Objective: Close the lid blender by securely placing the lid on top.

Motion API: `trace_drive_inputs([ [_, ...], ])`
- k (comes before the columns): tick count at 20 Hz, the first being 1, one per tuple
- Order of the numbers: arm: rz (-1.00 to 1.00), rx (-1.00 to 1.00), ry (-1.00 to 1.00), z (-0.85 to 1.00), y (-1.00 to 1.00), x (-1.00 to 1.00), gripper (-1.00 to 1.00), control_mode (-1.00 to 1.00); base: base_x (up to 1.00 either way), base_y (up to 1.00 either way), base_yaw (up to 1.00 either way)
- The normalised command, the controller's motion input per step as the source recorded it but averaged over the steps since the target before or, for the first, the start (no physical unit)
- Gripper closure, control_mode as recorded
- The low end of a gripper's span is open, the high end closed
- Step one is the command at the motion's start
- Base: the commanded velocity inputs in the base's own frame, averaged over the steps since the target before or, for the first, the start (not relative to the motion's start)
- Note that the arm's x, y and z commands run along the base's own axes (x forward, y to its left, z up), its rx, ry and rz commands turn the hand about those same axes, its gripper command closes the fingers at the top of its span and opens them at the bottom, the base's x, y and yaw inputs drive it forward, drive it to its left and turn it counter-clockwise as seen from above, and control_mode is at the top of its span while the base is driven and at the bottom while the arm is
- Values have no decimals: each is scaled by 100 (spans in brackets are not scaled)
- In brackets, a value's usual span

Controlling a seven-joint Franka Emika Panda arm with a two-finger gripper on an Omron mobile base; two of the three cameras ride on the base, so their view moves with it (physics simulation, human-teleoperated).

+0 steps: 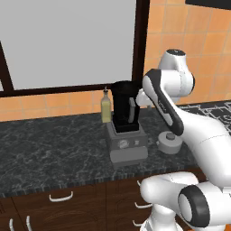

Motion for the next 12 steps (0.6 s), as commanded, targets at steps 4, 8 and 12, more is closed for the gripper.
trace_drive_inputs([
  [4,-8,8,0,0,-40,0,-100,-100,0,0,0],
  [8,-20,8,6,-17,-99,0,-100,-100,0,0,0],
  [12,-20,0,13,-45,-78,3,-100,-100,0,0,0],
])
